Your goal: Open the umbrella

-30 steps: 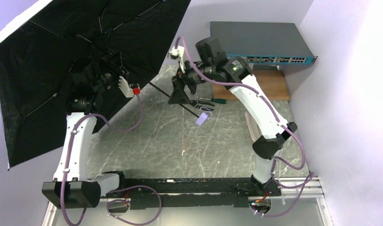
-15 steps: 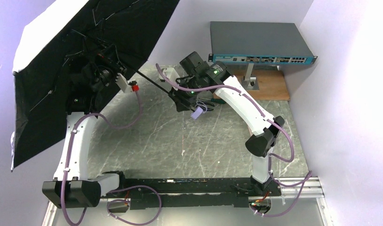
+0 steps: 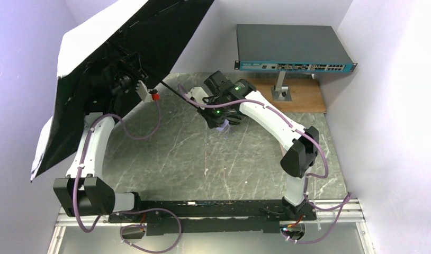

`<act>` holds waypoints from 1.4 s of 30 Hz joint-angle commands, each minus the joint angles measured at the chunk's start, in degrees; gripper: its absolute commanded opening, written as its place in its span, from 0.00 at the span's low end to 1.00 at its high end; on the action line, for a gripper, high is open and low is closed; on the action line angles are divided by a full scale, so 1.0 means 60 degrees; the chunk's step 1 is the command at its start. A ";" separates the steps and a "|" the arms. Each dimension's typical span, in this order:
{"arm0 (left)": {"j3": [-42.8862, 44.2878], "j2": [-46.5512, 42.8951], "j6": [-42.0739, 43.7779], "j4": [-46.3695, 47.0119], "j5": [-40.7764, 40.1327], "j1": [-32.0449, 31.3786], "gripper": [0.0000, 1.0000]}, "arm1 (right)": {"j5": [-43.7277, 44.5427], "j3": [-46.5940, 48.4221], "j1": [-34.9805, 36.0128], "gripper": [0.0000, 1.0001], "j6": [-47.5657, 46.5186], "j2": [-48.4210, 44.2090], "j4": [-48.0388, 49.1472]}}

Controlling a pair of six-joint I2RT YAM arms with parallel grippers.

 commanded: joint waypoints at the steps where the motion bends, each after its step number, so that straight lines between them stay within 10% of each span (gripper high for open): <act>1: 0.0936 0.0365 0.0995 0.3725 -0.2478 0.1123 0.02 | 0.0250 -0.0672 0.0132 0.00 -0.1611 -0.0628 -0.3201; 42: 0.4957 0.3372 0.1492 0.4186 -0.4526 0.3371 0.00 | 0.0286 -0.3155 -0.0191 0.00 -0.2306 -0.1420 -0.3361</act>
